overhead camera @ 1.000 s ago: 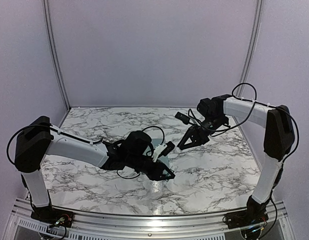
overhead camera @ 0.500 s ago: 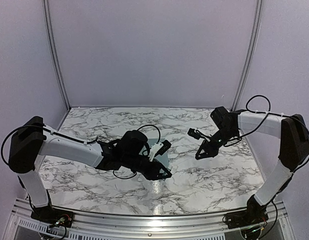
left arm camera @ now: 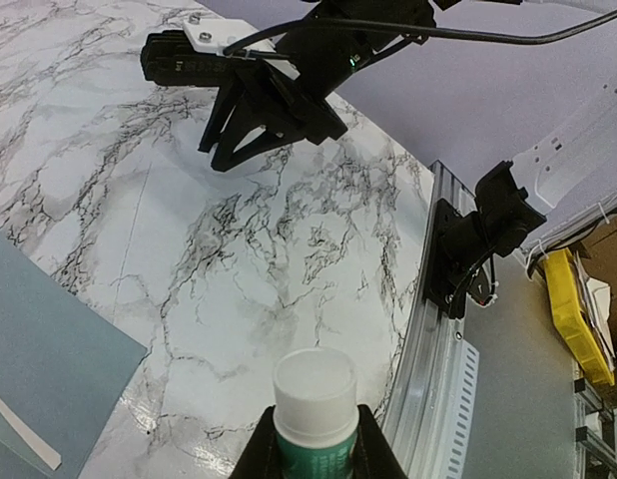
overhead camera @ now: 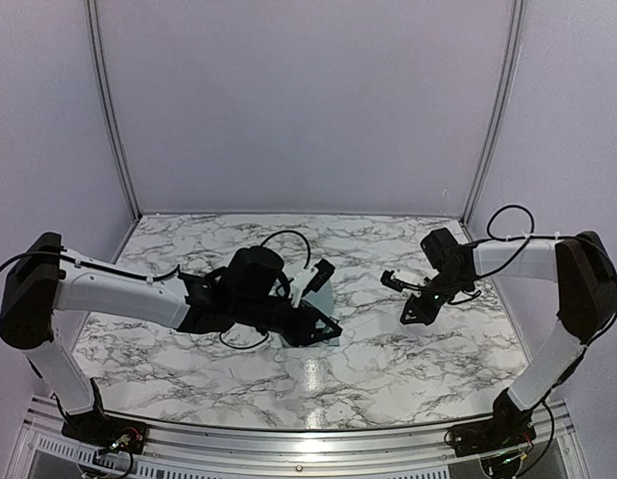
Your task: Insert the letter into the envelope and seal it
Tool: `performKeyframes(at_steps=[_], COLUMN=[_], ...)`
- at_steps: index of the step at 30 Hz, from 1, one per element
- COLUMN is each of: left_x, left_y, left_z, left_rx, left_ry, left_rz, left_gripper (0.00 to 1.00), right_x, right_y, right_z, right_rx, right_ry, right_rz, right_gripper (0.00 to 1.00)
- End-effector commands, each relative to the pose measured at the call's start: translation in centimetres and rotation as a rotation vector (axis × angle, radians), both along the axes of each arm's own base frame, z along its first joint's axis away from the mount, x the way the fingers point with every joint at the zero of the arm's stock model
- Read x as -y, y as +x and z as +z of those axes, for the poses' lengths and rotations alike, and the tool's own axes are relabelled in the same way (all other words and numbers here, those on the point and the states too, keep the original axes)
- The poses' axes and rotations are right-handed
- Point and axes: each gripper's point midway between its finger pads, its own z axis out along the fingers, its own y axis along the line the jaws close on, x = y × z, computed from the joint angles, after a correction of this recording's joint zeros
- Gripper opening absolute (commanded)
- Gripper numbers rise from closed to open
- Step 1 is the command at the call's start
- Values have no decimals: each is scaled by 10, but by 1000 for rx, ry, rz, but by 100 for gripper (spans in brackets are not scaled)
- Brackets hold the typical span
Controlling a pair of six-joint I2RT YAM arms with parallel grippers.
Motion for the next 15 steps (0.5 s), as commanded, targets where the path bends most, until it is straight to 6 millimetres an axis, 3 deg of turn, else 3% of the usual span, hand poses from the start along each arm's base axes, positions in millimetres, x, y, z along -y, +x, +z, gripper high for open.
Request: performKeyframes(at_steps=[1, 8, 15], left_x=[-8, -12, -16], left_y=[5, 9, 14], left_z=[13, 19, 19], left_rx=[26, 33, 31], left_ry=[-17, -23, -19], left_rz=[37, 72, 117], left_gripper=[0, 0, 2], right_x=[6, 11, 13], right_y=[12, 8, 6], right_z=[6, -5, -4], right_rx=[82, 85, 96], right_ry=[-26, -52, -52], right_rz=[-24, -27, -34], right_gripper=[12, 19, 39])
